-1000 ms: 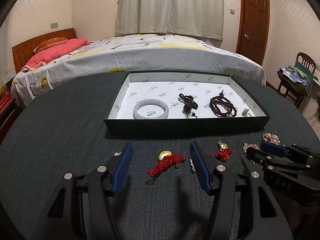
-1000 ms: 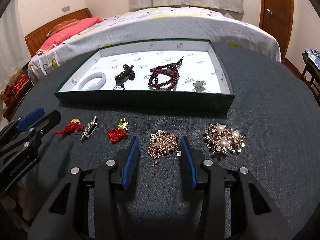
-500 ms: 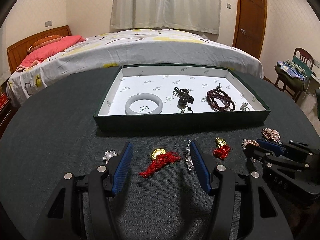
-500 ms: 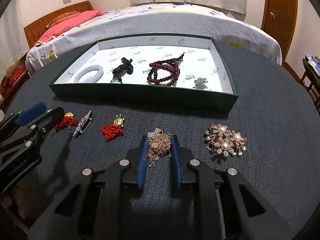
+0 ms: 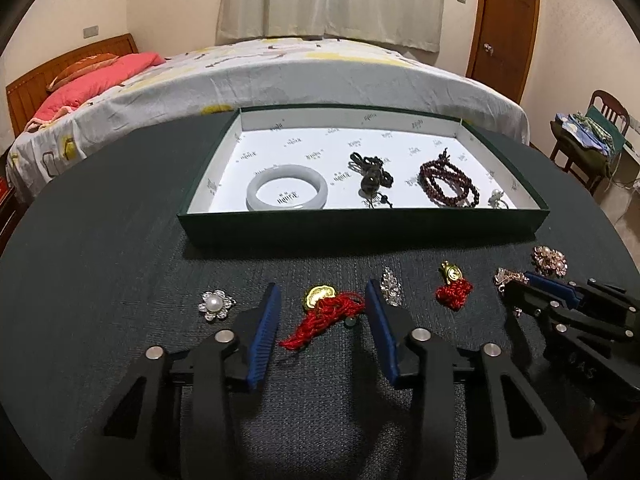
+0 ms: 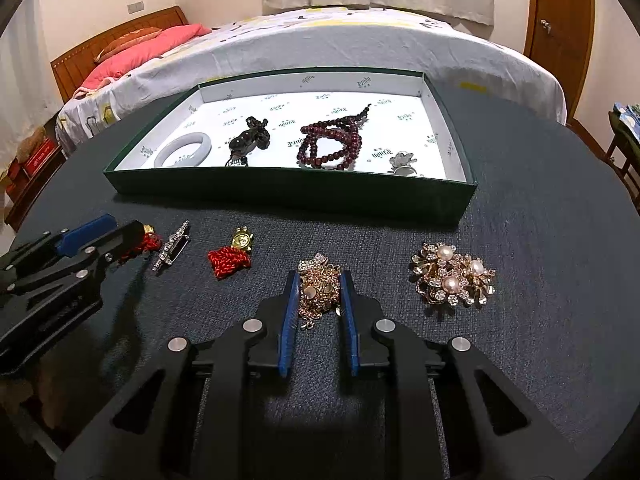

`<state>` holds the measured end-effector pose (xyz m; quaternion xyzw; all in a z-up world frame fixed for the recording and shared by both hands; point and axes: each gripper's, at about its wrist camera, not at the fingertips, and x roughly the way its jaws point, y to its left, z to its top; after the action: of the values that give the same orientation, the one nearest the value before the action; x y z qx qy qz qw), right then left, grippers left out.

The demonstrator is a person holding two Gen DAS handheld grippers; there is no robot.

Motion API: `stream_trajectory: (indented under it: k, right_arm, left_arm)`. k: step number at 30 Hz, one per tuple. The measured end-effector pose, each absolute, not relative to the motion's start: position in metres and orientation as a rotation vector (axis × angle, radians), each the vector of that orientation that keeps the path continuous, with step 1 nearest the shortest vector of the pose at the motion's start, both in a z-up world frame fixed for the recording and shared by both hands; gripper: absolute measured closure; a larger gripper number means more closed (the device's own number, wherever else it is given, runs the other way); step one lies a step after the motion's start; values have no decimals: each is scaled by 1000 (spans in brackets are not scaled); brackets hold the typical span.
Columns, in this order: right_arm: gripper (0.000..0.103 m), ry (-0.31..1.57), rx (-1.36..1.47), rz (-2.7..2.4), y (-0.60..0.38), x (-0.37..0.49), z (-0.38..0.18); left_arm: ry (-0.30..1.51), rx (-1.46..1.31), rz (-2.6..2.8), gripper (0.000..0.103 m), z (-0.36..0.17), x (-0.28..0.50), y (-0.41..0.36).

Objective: Organize jewelry
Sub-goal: 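Close the right tool on the gold rhinestone brooch, then close the left tool on the red tassel charm while the right tool holds the brooch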

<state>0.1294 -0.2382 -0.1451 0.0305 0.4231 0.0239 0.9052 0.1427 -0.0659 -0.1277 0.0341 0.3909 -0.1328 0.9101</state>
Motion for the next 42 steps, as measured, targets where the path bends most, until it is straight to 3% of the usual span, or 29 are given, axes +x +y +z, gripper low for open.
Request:
stream_trajectory:
  k: [5, 8, 20, 42]
  right_arm:
    - [83, 874, 70, 53, -239, 130, -145]
    - [83, 874, 71, 53, -239, 130, -145]
    - [83, 872, 77, 55, -239, 129, -145]
    - [84, 853, 87, 51, -241, 124, -142]
  left_arm:
    - [834, 76, -302, 63, -132, 145, -69]
    - [858, 61, -311, 75, -135, 148, -67]
    - [857, 27, -346, 93, -133, 147, -62]
    - [802, 17, -351, 95, -123, 145, -59]
